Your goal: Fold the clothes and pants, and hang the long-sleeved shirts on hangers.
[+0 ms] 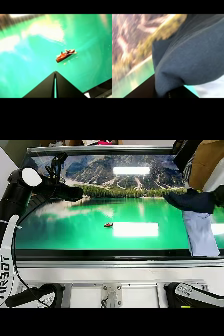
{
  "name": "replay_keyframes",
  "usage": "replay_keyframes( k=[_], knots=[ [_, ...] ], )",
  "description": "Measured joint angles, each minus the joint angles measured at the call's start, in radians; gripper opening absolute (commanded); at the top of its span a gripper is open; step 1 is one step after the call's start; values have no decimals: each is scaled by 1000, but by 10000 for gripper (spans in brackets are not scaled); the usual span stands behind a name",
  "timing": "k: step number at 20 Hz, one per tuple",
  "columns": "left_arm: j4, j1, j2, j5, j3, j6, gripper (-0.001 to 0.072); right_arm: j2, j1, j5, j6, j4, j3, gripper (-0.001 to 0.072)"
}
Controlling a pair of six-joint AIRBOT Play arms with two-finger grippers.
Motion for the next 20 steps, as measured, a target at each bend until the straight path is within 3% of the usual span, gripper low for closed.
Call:
replay_keyframes(
  k=[7,15,17,18,20],
  knots=[
    [-4,0,0,0,0,0,15,130,-102,-26,57,-67,0,15],
    [-5,0,0,0,0,0,15,206,-113,207,156,-380,-32,43],
    [-5,0,0,-1,0,0,15,209,-113,251,168,-465,-61,394],
    [-5,0,0,-1,0,0,15,210,-113,267,172,-496,-77,512],
    [-5,0,0,-1,0,0,15,210,-113,293,182,-534,-100,543]
  ],
)
